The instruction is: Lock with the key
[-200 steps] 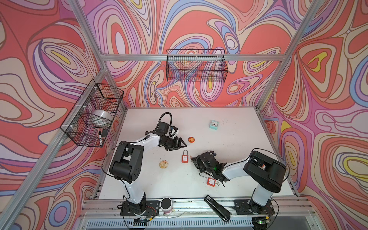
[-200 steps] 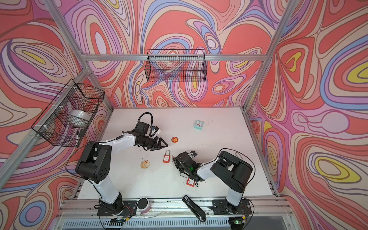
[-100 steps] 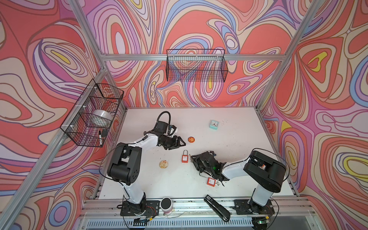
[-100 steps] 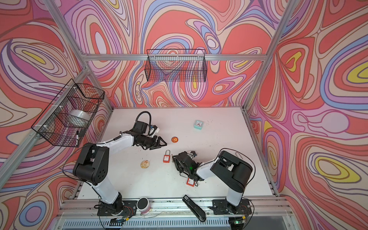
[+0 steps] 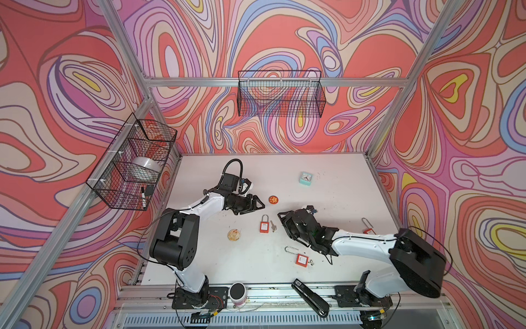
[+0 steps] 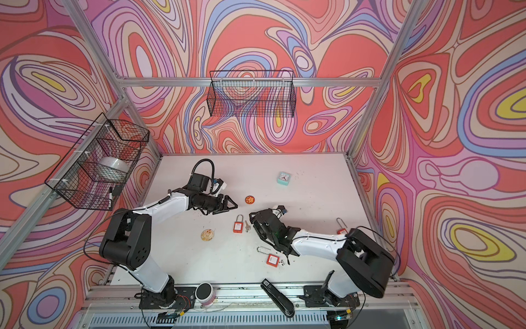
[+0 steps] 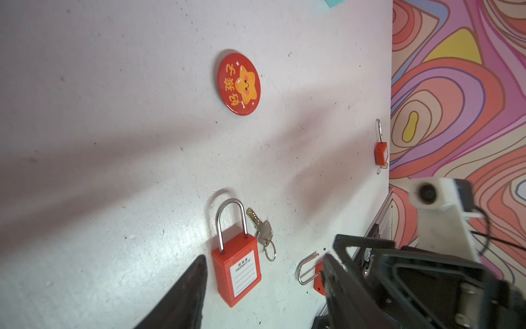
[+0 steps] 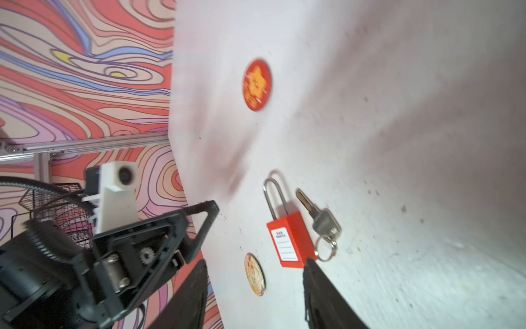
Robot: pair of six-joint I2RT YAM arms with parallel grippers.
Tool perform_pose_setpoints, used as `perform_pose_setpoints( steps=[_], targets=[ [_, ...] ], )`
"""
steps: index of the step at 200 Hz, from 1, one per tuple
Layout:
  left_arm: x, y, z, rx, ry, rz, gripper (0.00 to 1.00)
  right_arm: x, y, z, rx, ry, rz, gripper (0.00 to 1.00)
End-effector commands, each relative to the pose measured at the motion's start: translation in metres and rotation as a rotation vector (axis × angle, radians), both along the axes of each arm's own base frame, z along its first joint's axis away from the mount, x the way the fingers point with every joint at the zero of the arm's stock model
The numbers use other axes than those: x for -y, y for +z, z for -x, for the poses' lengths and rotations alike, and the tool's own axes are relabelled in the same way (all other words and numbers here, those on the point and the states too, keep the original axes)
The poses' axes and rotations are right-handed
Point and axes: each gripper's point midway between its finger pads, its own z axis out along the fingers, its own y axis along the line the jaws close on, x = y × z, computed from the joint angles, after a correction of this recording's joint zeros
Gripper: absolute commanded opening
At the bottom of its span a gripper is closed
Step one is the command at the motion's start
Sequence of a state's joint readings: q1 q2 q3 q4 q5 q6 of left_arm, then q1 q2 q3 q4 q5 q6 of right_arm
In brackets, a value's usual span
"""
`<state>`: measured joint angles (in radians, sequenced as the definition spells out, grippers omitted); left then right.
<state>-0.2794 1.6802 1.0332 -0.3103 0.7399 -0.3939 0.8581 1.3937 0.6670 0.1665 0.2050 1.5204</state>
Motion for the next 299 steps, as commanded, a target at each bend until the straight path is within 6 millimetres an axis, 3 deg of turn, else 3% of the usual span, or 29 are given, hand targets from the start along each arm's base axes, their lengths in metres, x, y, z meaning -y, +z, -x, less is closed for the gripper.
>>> perform_pose_setpoints(
  steps=[1, 21, 51, 95, 149, 180, 219, 260, 299],
  targets=[
    [-0.005, 0.008, 0.004, 0.005, 0.018, 0.001, 0.65, 0.049, 0.017, -0.003, 0.067, 0.068, 0.319, 0.57],
    [-0.004, 0.014, 0.002, 0.018, 0.044, 0.020, 0.66, 0.079, 0.040, -0.004, 0.134, 0.170, 0.531, 0.59],
    [-0.004, 0.015, 0.001, 0.024, 0.071, 0.038, 0.66, 0.087, 0.051, 0.013, 0.194, 0.460, 0.764, 0.61],
    [-0.004, 0.020, 0.003, 0.018, 0.058, 0.036, 0.66, 0.079, 0.032, 0.047, 0.198, 0.809, 0.849, 0.62],
    [-0.013, 0.022, 0.023, 0.017, 0.059, 0.006, 0.67, 0.070, -0.018, 0.072, 0.031, 1.066, 1.030, 0.63],
    [-0.017, 0.021, 0.030, 0.015, 0.068, -0.005, 0.67, 0.063, -0.032, 0.087, -0.071, 1.049, 1.002, 0.64],
    [-0.021, 0.022, 0.032, 0.011, 0.059, -0.014, 0.68, 0.048, -0.047, 0.120, -0.103, 1.059, 0.971, 0.67],
    [-0.023, 0.022, 0.029, 0.013, 0.059, -0.019, 0.68, 0.061, -0.062, 0.151, -0.247, 1.015, 1.030, 0.68],
    [-0.024, 0.018, 0.029, 0.005, 0.057, -0.020, 0.68, 0.074, -0.073, 0.161, -0.310, 0.989, 1.047, 0.69]
  ],
)
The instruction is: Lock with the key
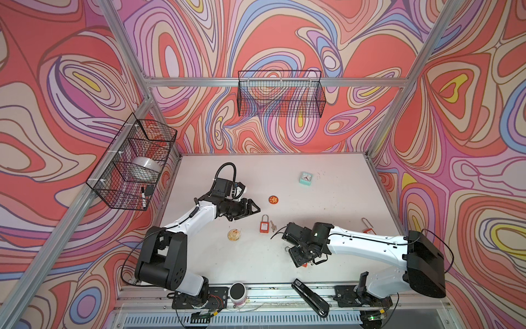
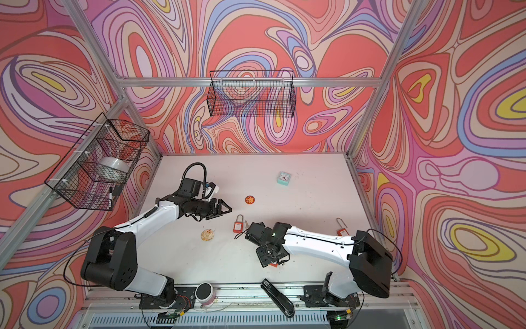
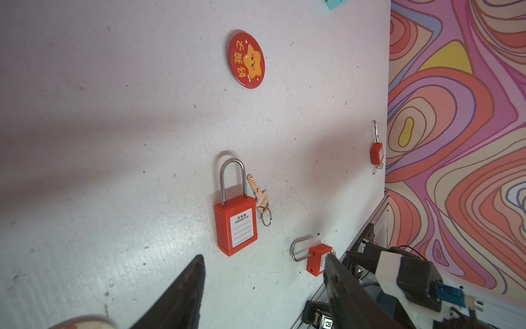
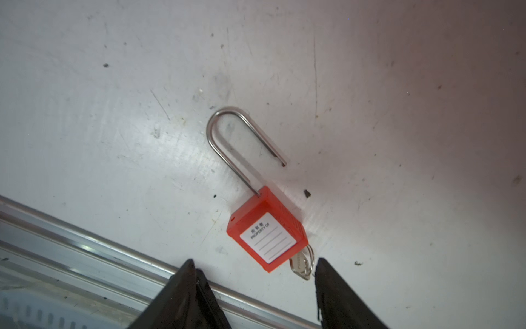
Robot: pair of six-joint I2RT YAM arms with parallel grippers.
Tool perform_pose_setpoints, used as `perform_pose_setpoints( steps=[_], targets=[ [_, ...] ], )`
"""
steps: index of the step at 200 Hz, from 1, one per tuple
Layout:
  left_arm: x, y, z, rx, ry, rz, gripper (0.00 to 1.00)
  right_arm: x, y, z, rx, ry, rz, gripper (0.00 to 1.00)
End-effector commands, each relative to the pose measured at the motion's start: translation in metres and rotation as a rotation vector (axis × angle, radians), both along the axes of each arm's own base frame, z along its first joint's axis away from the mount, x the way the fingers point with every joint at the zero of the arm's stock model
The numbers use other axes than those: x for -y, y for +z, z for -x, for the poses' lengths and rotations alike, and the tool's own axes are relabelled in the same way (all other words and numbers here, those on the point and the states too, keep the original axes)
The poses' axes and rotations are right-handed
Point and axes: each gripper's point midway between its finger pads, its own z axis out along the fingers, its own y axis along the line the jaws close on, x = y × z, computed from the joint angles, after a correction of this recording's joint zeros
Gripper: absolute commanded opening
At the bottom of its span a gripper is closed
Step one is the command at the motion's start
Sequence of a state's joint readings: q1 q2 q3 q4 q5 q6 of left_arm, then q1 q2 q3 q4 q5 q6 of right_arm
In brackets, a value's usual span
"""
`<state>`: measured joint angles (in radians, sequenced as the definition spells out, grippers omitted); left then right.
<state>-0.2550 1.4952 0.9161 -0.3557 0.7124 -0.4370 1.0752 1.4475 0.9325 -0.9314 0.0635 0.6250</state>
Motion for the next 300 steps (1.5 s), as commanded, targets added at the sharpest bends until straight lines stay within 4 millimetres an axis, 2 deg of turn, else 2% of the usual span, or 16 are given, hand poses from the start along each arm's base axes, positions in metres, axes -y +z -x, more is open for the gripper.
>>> perform_pose_setpoints(
  steps=[1, 33, 81, 172, 211, 258, 277, 300],
  targets=[
    [-0.002, 0.001, 0.000, 0.007, -0.011, -0.013, 0.68, 0.017, -0.010, 0.006, -0.016, -0.075, 0.068, 0.70],
    [-0.004, 0.001, 0.000, 0.008, -0.007, -0.017, 0.68, 0.022, -0.022, 0.012, -0.050, -0.075, 0.113, 0.70],
    [-0.004, 0.000, 0.001, 0.004, -0.007, -0.019, 0.68, 0.021, -0.034, 0.009, -0.055, -0.075, 0.153, 0.71],
    [-0.005, -0.003, 0.000, -0.001, 0.001, -0.029, 0.68, 0.018, -0.046, -0.023, -0.026, -0.095, 0.125, 0.67],
    [-0.005, -0.005, 0.000, -0.010, 0.003, -0.028, 0.68, 0.013, -0.048, -0.027, -0.042, -0.066, 0.090, 0.59],
    [-0.004, -0.006, -0.001, -0.018, 0.007, -0.018, 0.68, 0.012, -0.053, -0.021, -0.069, -0.059, 0.065, 0.38],
    [-0.004, -0.005, 0.000, -0.019, 0.011, -0.010, 0.68, 0.008, -0.044, -0.027, -0.038, -0.048, 0.055, 0.30],
    [-0.002, -0.002, -0.001, -0.028, 0.023, 0.010, 0.68, -0.002, -0.022, -0.039, 0.026, -0.030, 0.007, 0.26]
  ],
)
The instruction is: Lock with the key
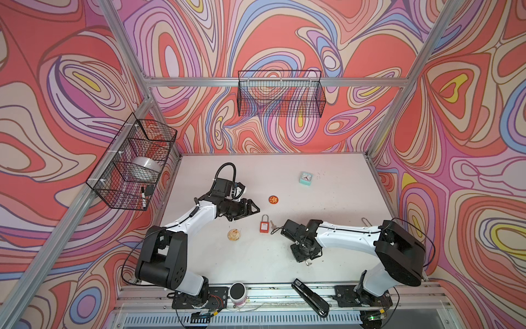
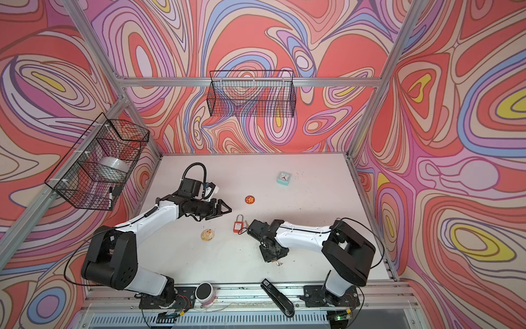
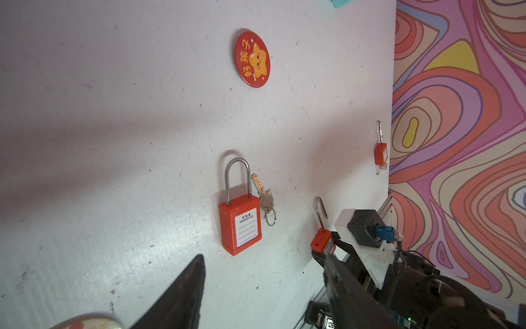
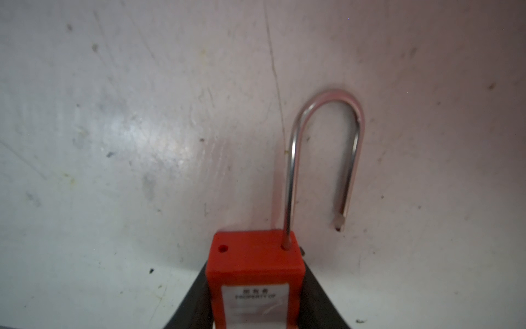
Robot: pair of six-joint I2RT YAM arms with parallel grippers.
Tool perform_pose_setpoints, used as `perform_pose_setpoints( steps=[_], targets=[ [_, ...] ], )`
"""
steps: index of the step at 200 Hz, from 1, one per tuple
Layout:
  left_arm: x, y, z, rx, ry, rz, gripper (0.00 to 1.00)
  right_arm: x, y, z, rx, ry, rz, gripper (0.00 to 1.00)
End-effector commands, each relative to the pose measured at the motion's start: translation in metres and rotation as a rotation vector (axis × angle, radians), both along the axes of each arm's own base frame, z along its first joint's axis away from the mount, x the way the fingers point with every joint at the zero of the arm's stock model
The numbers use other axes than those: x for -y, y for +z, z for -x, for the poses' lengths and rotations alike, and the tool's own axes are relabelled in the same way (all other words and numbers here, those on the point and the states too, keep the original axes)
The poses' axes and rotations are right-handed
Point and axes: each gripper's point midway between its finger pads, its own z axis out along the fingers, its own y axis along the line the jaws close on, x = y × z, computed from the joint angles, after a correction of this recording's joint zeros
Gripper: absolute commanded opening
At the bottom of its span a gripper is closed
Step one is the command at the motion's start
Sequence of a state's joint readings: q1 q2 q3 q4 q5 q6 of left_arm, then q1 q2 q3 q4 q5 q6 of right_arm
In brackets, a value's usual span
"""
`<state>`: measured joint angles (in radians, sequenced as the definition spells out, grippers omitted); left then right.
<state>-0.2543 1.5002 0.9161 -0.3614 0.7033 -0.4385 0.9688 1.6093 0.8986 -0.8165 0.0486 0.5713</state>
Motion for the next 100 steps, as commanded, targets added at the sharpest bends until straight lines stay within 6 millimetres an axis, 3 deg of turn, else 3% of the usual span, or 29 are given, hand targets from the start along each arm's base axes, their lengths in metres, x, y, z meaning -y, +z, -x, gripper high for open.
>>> perform_pose_setpoints(
  steps=[1, 53, 100],
  targets=[
    [0.000, 0.002, -0.001, -0.019, 0.016, 0.021, 0.68, -0.012, 0.025, -0.016, 0.084, 0.025, -0.059, 0.26],
    [0.006, 0.036, -0.016, 0.048, 0.118, 0.132, 0.67, -0.017, 0.086, -0.070, 0.200, 0.090, -0.176, 0.23],
    [0.001, 0.048, -0.006, 0.086, 0.169, 0.139, 0.66, -0.039, 0.124, -0.120, 0.268, 0.183, -0.297, 0.22]
  ],
)
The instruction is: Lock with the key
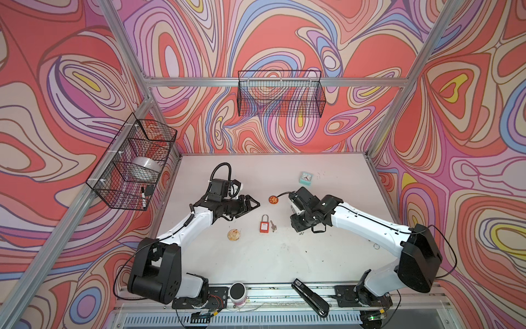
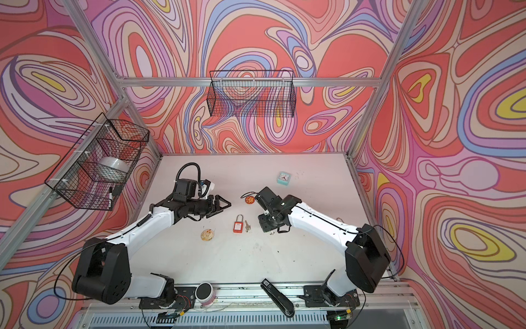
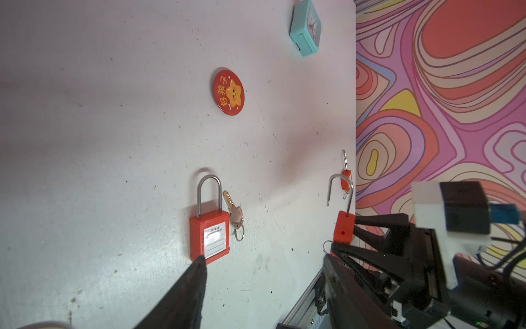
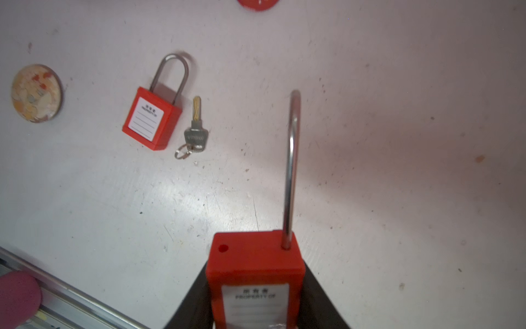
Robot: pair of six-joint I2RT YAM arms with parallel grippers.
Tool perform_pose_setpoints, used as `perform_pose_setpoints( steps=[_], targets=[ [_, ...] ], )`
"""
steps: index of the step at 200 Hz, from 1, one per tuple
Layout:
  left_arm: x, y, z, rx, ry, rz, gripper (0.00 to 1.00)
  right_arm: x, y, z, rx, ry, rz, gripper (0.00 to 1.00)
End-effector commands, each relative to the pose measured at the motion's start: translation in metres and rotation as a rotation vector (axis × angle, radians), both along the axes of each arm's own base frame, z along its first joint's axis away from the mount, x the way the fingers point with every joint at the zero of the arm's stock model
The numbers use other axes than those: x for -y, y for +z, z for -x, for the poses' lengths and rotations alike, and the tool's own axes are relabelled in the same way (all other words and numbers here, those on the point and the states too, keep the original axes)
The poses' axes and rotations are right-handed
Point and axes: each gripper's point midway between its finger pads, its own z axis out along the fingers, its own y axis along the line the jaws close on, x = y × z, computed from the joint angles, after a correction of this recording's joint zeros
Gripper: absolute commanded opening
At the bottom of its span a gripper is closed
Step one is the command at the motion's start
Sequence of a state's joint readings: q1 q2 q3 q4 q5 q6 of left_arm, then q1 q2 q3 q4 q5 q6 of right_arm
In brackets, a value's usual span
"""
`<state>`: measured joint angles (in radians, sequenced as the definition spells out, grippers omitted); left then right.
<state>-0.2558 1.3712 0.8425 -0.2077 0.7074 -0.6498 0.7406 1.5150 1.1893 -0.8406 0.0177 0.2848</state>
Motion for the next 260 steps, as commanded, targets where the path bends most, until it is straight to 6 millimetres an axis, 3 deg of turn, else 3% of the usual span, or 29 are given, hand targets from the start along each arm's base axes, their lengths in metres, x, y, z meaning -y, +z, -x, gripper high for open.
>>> perform_pose_setpoints(
  steps=[1, 32, 75, 168, 260],
  targets=[
    [-0.001, 0.013, -0.001, 0.035, 0.042, 0.019, 0.66, -0.018, 0.012, -0.015, 0.027, 0.127, -0.045, 0.22],
    [0.006, 0.019, 0.007, 0.050, 0.027, 0.029, 0.65, -0.049, 0.025, -0.026, 0.057, 0.251, -0.143, 0.22],
    [0.037, 0.029, 0.016, 0.048, -0.088, 0.066, 0.62, -0.069, 0.038, -0.031, 0.112, 0.354, -0.208, 0.21],
    [0.070, 0.033, 0.019, 0.043, -0.177, 0.130, 0.59, -0.081, 0.046, -0.026, 0.152, 0.461, -0.267, 0.20],
    [0.083, 0.029, 0.015, 0.031, -0.198, 0.161, 0.50, -0.090, 0.057, -0.031, 0.209, 0.512, -0.291, 0.20]
  ],
)
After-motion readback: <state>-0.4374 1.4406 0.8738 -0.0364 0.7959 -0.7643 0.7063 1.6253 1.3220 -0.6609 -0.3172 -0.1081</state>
